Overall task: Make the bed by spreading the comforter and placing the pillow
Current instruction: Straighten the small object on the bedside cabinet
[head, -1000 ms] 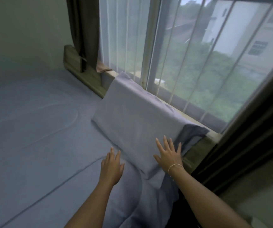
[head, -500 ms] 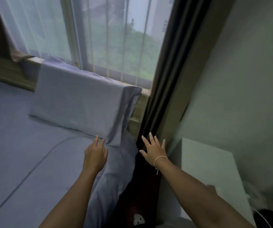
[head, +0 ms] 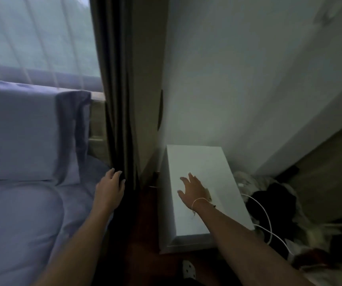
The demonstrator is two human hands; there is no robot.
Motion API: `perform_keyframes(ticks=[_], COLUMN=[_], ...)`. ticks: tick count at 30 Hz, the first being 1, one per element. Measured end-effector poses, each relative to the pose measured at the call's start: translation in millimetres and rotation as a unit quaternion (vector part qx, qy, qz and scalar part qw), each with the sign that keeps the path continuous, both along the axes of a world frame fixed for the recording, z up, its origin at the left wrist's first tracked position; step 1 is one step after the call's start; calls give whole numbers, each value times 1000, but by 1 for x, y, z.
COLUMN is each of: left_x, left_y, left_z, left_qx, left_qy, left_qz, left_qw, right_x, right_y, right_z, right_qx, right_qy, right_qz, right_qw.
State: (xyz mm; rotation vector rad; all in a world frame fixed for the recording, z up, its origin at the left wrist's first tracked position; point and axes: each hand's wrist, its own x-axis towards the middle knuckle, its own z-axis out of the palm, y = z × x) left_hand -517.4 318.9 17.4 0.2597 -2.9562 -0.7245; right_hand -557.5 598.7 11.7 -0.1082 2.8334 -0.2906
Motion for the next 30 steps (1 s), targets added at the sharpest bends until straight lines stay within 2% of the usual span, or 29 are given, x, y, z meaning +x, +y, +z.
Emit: perform_keyframes(ticks=[6,13,18,23,30], left_x=[-34,-77,-79,-58,-39], left_y=[105,239,320,357,385], left_z=[-35,-93,-142,-179,-190], left_qx=[3,25,84,95,85], left_qy=[-69,-167,-245,-294,-302], left_qz=[-44,-73,-58,-31,0], left_qw=[997,983,964,951,950], right_x=[-10,-48,-62,-52,-26], right_y=[120,219,252,265,249], right_z=[-35,-93,-138,-166,-174], right_qx=[30,-1,-53,-111,-194], right_qy=[-71,-139,-188,-184,-197], right_qz=[-63,-79,-70,-65,-86], right_qw=[995,987,978,975,957])
